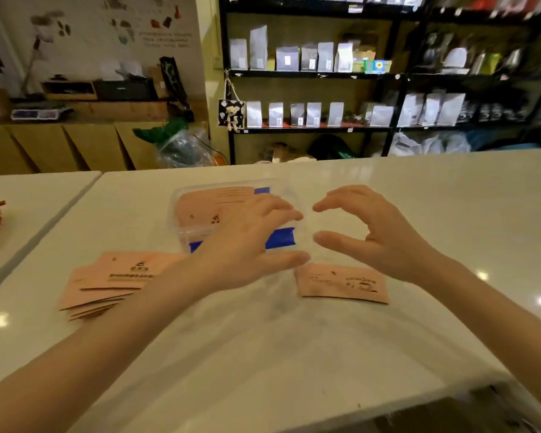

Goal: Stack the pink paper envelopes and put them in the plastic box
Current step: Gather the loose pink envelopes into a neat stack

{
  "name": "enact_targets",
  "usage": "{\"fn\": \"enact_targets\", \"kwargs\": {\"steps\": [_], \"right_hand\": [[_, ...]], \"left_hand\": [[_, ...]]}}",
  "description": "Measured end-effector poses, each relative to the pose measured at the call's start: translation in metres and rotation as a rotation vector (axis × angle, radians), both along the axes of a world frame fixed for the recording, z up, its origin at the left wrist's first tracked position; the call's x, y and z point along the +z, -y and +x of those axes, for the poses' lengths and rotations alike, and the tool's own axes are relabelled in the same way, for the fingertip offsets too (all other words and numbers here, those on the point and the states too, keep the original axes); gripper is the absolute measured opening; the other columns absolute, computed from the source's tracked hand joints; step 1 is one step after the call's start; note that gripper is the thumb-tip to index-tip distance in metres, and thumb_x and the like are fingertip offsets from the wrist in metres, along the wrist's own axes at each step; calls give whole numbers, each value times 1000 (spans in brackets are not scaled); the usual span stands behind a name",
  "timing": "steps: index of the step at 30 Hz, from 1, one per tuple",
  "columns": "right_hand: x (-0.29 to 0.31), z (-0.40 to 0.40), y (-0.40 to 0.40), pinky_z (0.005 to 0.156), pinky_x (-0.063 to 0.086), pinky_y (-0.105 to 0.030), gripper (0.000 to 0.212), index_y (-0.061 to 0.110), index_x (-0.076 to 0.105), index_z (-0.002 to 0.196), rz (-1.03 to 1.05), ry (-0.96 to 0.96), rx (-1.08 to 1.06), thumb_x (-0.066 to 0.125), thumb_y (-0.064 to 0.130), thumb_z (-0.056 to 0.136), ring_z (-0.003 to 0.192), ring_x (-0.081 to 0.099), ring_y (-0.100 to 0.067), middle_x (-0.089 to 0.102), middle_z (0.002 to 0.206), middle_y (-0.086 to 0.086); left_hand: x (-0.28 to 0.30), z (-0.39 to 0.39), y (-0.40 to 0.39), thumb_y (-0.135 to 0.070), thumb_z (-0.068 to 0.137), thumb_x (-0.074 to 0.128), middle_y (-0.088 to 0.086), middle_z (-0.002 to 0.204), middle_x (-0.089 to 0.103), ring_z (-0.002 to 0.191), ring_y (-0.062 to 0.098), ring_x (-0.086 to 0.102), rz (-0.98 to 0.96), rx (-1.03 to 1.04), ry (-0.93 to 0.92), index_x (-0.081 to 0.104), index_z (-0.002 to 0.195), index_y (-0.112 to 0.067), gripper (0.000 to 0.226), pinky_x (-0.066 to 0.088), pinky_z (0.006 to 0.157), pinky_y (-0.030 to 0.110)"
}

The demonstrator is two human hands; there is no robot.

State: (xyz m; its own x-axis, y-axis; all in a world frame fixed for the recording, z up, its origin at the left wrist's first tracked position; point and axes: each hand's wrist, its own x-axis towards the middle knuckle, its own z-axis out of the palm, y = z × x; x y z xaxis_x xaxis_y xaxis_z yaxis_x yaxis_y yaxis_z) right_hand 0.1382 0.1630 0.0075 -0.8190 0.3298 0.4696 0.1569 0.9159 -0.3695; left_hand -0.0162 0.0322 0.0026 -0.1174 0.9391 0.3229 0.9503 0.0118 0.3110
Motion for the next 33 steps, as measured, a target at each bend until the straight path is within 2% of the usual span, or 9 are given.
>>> {"fn": "enact_targets", "kwargs": {"steps": [3,5,7,11,15,20,23,27,33], "right_hand": [[-15,24,-12,97,36,-31,52,29,56,111,9,91,-45,46,62,71,115,42,-5,58,113,14],[-25,35,-19,101,32,-31,65,27,53,115,28,175,-62,42,70,68,120,39,-9,58,120,9],[-36,43,-26,104,26,-29,78,25,48,123,62,281,-71,36,76,66,126,32,-11,52,130,6],[-55,53,-37,109,12,-28,85,26,34,134,43,445,-109,39,75,65,135,15,-12,31,146,5],[-60,55,-40,106,14,-26,72,25,45,126,39,391,-115,50,66,67,134,18,-14,37,143,1],[-62,53,-43,102,18,-24,62,25,57,114,17,317,-87,58,63,64,131,22,-11,44,136,3],[-59,52,-45,105,19,-25,62,26,60,108,3,276,-69,61,65,60,130,22,-9,45,134,7],[-47,45,-43,107,25,-33,58,29,62,103,-19,205,-51,59,67,59,128,20,-4,45,132,11],[-14,13,-24,108,23,-32,56,30,62,101,54,130,10,60,67,58,129,21,-7,45,132,10]], "left_hand": [[-19,16,-17,-62,74,45,-9,150,19,136,8,4,-93,-67,-92,31,132,-33,67,10,112,37],[-32,23,-25,-65,74,42,-9,153,6,136,6,-10,-139,-53,-174,27,135,-30,72,-3,111,35],[-40,26,-31,-71,72,36,-7,154,-1,136,7,-19,-155,-11,-276,27,136,-27,78,-13,109,38],[-46,24,-38,-76,69,30,-4,154,-7,135,14,-27,-219,64,-375,32,134,-25,82,-24,104,48],[-50,22,-36,-77,69,28,-5,154,-3,136,16,-25,-254,56,-373,45,126,-28,77,-26,102,51],[-51,20,-36,-78,66,28,-8,154,6,137,15,-21,-201,34,-337,52,119,-32,74,-30,100,46],[-45,21,-34,-74,68,39,-10,153,6,137,14,-19,-211,38,-308,53,118,-32,67,-24,104,50],[-34,11,-24,-77,62,35,-9,152,14,138,13,-12,-80,16,-266,58,114,-30,74,-20,105,44],[-11,-20,5,-75,59,41,-12,149,21,137,10,-5,54,60,-193,59,112,-35,69,-7,112,45]]}}
